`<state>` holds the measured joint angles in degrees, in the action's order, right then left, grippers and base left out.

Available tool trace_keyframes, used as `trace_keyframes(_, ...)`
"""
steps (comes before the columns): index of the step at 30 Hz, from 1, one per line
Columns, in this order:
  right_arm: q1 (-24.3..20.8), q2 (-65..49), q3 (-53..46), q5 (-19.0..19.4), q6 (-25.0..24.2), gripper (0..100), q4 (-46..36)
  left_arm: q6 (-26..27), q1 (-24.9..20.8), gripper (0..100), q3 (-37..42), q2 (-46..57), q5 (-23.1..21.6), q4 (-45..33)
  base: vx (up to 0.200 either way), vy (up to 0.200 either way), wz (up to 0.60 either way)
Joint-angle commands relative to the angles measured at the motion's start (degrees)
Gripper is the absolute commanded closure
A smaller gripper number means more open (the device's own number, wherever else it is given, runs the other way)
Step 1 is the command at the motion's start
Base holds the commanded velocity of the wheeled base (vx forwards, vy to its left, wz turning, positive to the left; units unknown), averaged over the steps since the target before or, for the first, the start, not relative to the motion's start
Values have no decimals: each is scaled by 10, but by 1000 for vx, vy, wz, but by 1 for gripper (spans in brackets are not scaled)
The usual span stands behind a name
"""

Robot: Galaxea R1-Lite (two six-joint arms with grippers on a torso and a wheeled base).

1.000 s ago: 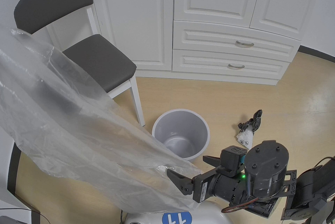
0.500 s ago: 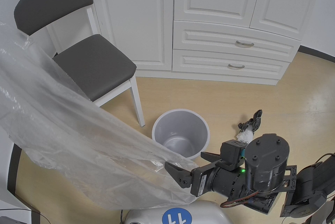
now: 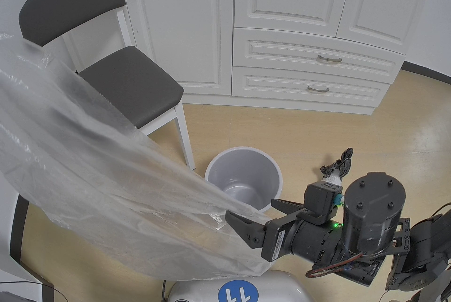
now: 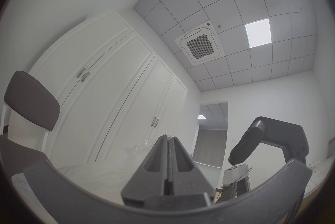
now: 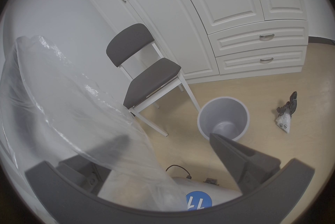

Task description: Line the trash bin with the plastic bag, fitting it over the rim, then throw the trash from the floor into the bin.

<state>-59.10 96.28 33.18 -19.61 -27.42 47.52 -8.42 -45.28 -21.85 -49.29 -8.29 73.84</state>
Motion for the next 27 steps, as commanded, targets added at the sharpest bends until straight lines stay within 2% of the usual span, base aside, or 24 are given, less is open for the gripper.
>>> trace_keyframes(1,-1,-9,0,0,1,100,0,0,0,100,3,-3,-1,-5,0,0,0)
trace_keyframes(10,-1,-22,0,0,5,100,-1,0,0,100,4,-2,1,-29,0,0,0)
trace_keyframes(20,5,-45,-3,-3,16,100,-1,3,5,100,17,-1,-1,-128,0,0,0)
trace_keyframes(23,18,-52,-6,-8,37,100,-1,6,6,100,23,-2,-1,-176,0,0,0)
trace_keyframes(26,18,-52,-6,-8,37,100,-1,6,6,100,23,-2,-1,-176,0,0,0)
trace_keyframes(27,23,-59,-8,-9,48,100,-1,6,8,100,23,-5,-1,-208,0,0,0)
